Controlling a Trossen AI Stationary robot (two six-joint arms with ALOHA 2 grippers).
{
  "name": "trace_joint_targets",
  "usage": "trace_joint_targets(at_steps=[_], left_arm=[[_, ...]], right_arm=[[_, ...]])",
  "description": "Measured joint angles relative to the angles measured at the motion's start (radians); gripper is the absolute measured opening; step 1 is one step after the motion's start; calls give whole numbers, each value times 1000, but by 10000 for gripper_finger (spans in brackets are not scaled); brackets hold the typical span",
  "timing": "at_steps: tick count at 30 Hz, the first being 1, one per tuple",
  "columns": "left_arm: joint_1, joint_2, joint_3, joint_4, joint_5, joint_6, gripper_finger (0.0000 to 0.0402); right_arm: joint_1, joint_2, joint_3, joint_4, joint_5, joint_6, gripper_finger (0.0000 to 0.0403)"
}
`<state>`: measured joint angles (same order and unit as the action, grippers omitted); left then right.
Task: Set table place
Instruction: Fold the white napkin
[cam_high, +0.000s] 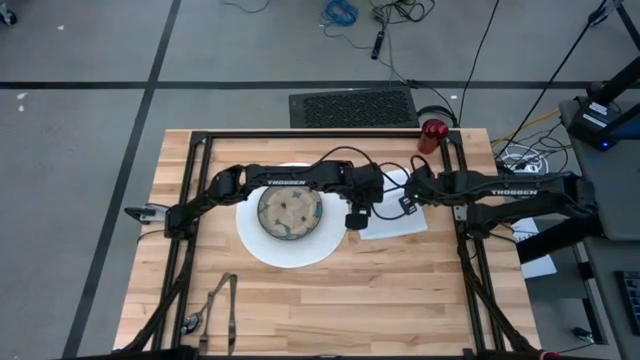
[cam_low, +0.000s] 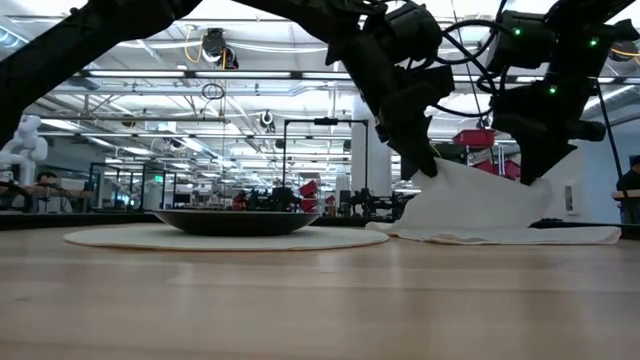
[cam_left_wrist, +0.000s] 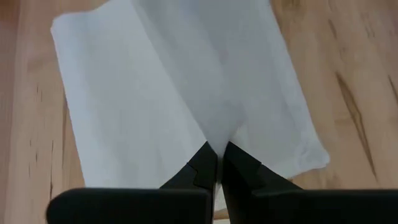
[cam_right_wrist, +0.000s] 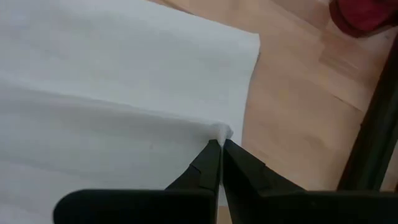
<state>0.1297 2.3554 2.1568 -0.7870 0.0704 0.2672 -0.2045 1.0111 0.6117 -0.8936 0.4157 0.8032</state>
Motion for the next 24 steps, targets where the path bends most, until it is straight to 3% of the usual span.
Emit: trace_joint_targets(at_steps=[13,17,24], left_arm=[[-8,5,-29,27,9,0,0],[-9,13,-31,22,15,0,0],[-9,13,-31,12,80,0,0]], right_arm=[[43,0,-14,18,-3,5,0],[43,0,-46,44,-49,11,0],[43,0,-53,64,-81,0,2]])
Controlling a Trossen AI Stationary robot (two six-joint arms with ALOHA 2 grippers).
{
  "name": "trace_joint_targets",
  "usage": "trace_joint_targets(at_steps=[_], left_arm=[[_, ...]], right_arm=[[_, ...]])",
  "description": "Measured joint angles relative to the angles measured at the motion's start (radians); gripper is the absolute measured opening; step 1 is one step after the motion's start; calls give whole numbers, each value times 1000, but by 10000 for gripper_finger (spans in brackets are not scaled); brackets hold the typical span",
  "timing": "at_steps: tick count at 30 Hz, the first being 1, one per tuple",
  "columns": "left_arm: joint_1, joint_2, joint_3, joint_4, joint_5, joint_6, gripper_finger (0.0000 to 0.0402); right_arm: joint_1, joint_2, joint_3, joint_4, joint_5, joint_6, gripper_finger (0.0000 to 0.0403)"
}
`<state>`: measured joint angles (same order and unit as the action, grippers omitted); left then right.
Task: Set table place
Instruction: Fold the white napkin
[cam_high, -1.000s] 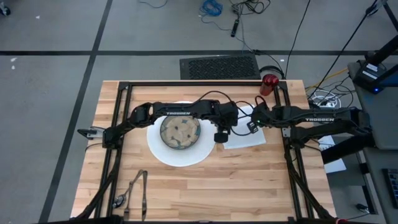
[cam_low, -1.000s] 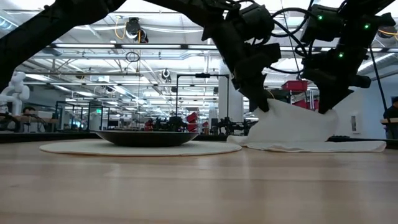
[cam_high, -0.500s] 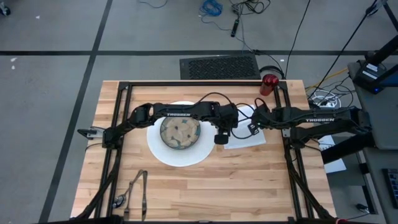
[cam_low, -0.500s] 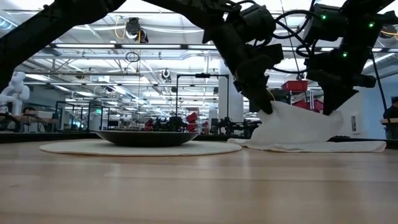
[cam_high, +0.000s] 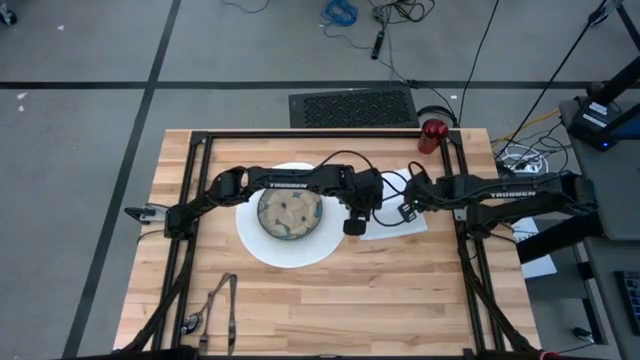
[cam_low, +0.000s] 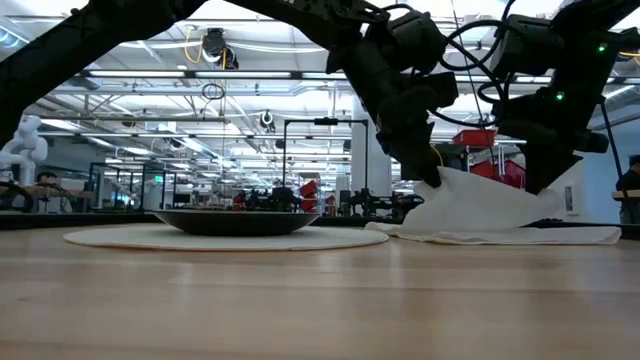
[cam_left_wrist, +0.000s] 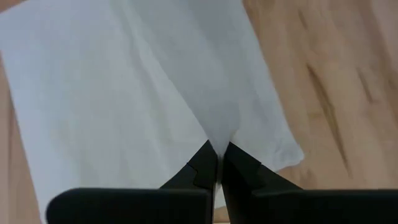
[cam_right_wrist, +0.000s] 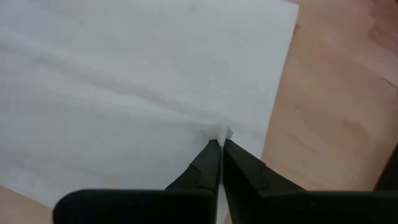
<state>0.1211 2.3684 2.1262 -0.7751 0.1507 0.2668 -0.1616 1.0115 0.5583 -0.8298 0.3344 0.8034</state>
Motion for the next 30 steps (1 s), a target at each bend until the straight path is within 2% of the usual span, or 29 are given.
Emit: trace_joint_targets(at_steps=[4,8,15,20,24,27,30], left_arm=[[-1,0,0,-37,10,0,0],[-9,0,0,-43,10,-1,5],[-33,0,0,-70,22,-4,47],[-34,-3,10,-89,22,-31,81],[-34,-10,56,-81,22,-27,95],[-32,-11,82,-80,22,-49,96],[-31,-11,78,-86,21,-48,96]], right_arm=[[0,0,0,24,0,-29,21],[0,0,0,34,0,-37,58],[0,0,0,33,-53,-63,125],[-2,-3,0,33,-51,-63,161],[-21,-3,0,35,-13,-45,176],[-38,-2,0,57,52,-2,177],[-52,8,1,81,60,4,171]])
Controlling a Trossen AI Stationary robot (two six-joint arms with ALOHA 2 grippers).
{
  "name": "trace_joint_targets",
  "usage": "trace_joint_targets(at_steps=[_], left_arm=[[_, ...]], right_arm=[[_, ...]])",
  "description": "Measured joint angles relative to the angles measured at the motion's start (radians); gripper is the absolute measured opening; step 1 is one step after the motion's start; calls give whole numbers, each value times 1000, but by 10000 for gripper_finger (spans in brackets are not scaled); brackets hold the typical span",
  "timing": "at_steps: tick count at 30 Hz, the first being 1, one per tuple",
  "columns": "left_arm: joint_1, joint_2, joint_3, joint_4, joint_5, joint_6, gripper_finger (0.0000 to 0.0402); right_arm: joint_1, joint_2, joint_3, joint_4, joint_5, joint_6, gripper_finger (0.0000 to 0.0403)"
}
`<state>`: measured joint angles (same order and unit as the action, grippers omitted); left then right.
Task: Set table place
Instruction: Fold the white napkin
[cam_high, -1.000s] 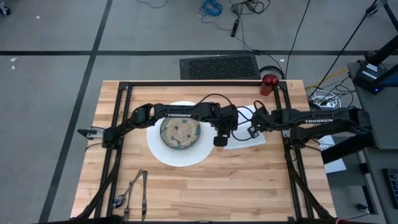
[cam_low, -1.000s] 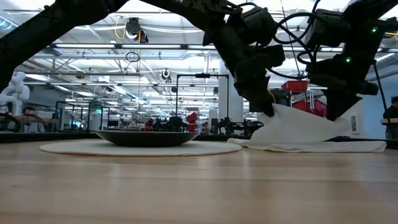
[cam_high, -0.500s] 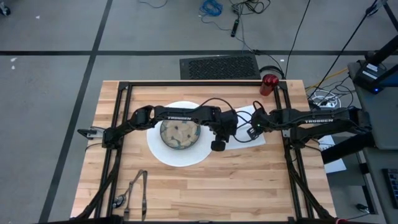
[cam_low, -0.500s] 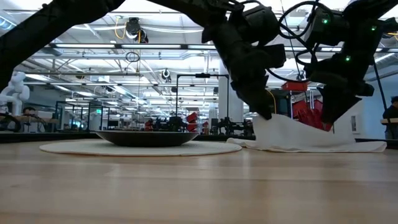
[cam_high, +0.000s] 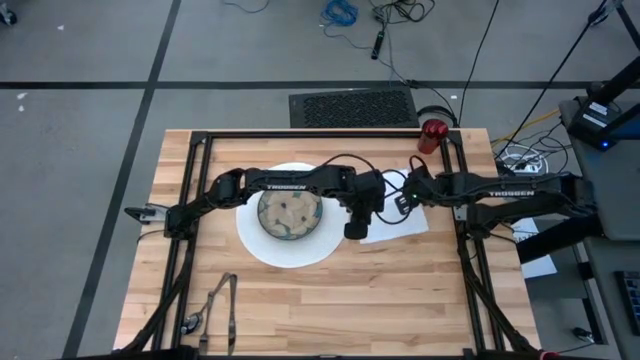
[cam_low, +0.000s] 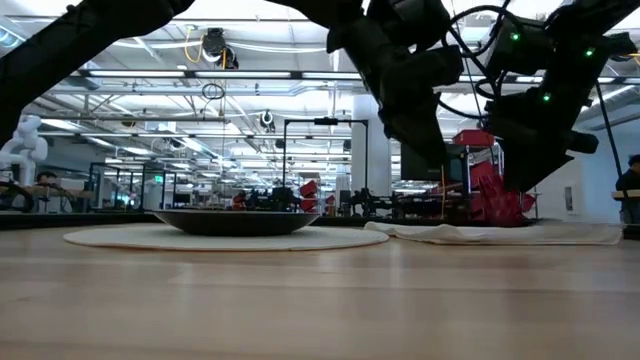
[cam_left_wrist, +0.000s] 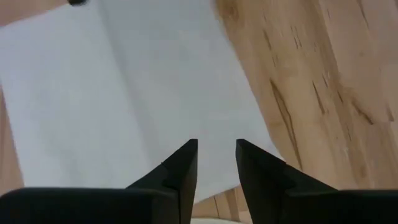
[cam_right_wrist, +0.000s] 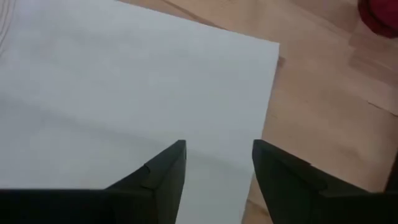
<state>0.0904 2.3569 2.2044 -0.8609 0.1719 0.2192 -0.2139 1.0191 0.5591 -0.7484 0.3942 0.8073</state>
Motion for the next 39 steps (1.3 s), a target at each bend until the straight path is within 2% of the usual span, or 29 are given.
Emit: trace_joint_targets(at_steps=[12,21,27,32,39], left_arm=[[52,7,-3,-36,-27,-4,96],[67,7,-3,-23,-30,-3,96],[66,7,-3,-28,-41,2,96],[54,19,-3,-38,-192,-30,116],[36,90,-2,-13,-183,-27,147]], right_arm=[[-4,151,0,40,4,14,160],[-29,124,0,70,-15,-126,160],[-79,85,0,74,-136,-162,160],[-125,70,0,44,-140,-140,160],[-110,69,0,13,-265,-87,160]])
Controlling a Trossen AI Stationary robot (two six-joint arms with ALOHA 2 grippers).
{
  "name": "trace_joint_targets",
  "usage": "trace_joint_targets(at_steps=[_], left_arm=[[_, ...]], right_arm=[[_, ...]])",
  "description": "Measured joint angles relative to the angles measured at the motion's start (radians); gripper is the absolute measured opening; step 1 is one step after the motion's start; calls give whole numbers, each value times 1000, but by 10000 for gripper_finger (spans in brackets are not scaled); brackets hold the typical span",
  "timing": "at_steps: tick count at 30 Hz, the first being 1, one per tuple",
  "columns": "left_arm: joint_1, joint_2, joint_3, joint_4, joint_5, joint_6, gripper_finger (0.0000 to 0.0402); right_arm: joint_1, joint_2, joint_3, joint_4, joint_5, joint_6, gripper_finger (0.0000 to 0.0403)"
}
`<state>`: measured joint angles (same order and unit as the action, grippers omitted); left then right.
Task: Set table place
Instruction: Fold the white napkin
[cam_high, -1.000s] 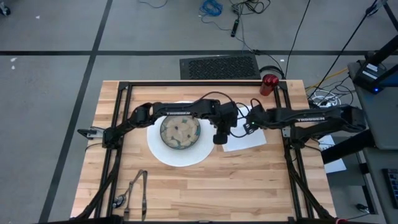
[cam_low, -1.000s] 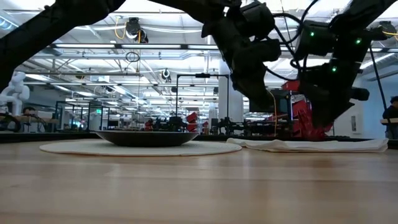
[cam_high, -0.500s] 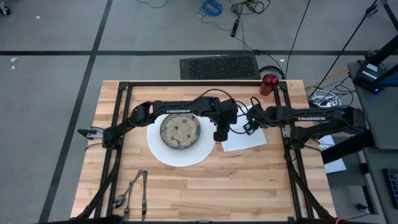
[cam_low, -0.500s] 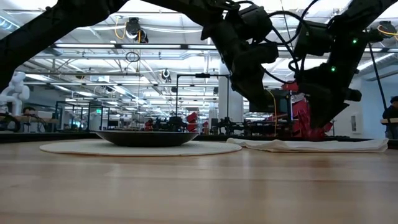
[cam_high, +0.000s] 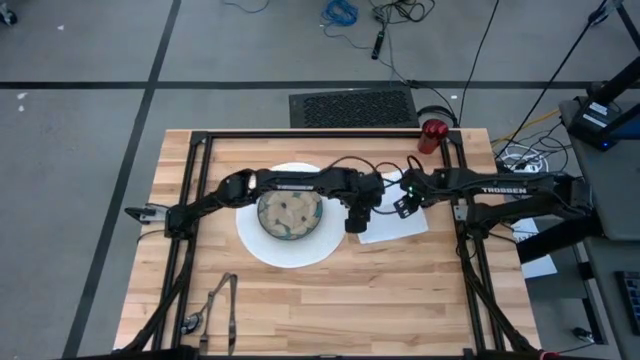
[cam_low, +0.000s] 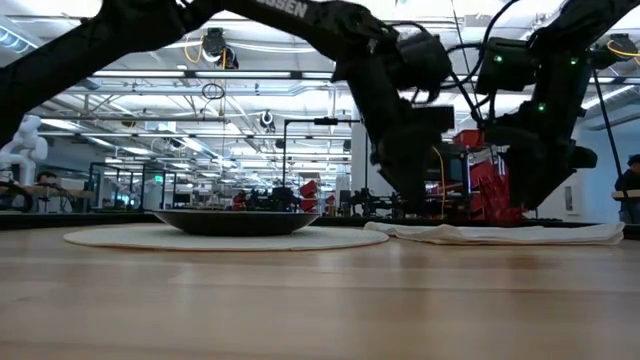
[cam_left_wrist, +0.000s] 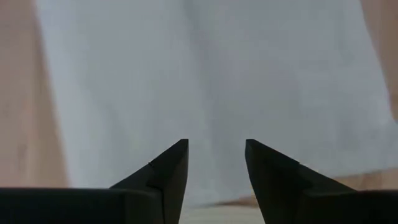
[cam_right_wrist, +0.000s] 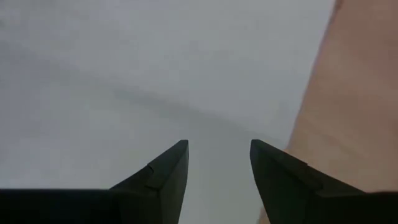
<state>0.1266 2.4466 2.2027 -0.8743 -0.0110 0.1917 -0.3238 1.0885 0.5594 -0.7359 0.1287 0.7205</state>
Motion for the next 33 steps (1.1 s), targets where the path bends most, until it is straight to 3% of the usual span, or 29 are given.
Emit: trace_joint_targets(at_steps=[11,22,27,33], left_arm=[[-21,85,2,52,9,-3,149],[-118,94,16,144,77,-6,149],[-119,79,43,51,36,33,149],[-71,23,50,1,-77,78,149]], right_arm=[[155,0,5,8,-58,167,160],[255,-1,79,-123,-81,193,160],[291,-1,79,-129,-53,301,160],[339,0,72,-123,71,453,160]])
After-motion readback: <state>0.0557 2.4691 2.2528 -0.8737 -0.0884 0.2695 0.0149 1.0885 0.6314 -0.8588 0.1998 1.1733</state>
